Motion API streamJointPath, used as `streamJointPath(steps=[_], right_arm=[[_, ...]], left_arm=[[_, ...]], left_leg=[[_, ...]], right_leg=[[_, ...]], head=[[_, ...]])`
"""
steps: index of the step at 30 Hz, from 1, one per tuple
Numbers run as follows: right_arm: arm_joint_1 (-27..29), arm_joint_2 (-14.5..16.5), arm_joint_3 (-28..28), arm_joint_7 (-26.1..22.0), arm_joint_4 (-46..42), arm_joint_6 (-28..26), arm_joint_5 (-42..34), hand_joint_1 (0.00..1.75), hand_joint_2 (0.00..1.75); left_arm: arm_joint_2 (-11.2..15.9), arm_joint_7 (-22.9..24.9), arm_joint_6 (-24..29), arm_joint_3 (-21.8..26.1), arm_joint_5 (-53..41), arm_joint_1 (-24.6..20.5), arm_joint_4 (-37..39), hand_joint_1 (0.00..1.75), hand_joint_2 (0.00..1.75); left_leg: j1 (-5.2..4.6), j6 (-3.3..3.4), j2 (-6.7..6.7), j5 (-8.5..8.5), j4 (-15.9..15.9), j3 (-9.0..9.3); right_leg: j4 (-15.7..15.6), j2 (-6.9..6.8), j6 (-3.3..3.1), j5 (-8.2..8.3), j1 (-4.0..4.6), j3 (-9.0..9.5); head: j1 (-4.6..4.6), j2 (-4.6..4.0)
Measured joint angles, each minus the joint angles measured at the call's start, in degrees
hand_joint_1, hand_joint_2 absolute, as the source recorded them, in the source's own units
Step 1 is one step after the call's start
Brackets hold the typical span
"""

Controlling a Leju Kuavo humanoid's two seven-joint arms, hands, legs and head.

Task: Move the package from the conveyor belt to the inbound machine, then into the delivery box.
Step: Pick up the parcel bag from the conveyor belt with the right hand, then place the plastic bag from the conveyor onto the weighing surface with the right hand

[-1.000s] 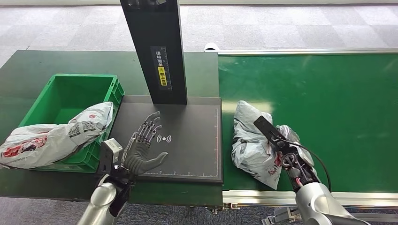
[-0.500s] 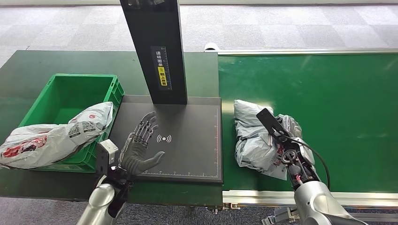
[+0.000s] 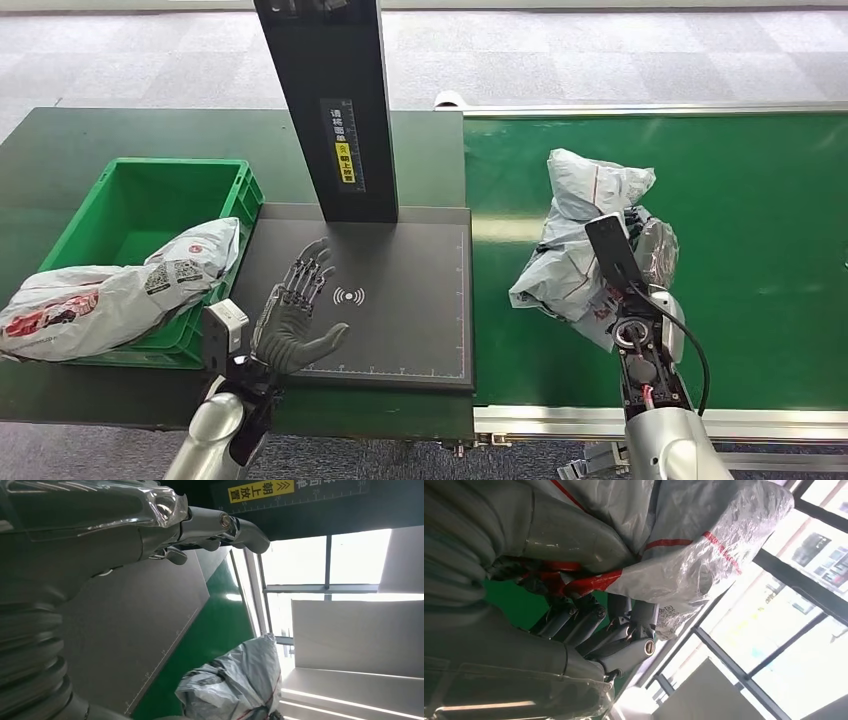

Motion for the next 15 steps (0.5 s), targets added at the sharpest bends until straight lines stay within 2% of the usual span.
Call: streamJointPath(steps=[5,10,15], right_arm=[[1.70,0.43,-0.12,-0.36,-4.54,-0.27,-0.43,1.75,1.75],[4.15,1.09,-0.09,-5.42,-10.16,-4.45,-3.69,1.75,1.75],[6.58,1.96,0.95,-7.76,-18.93,-7.61,-5.74,1.75,1.75]], left_arm=[[0.00,-0.05,-0.03,0.00,0.01,-0.06,0.17,0.00,1.75],[-0.02,-0.52,-0.07,0.00,0.02,-0.66,0.67,0.00,1.75],[-0.15,-0.67,0.13,-0.02,0.01,-2.73,2.19,0.00,1.75]], left_leg=[[0.00,0.00,0.01,0.01,0.00,0.01],[0.00,0.01,-0.06,0.01,0.01,0.00],[0.00,0.00,-0.02,0.01,0.00,-0.01]], right_leg=[[0.00,0.00,0.00,0.01,0.00,0.00],[0.00,-0.01,0.00,0.01,0.00,-0.01],[0.00,0.00,0.00,0.00,0.00,-0.01]], head=[[0.01,0.01],[0.00,0.01],[0.01,0.01]])
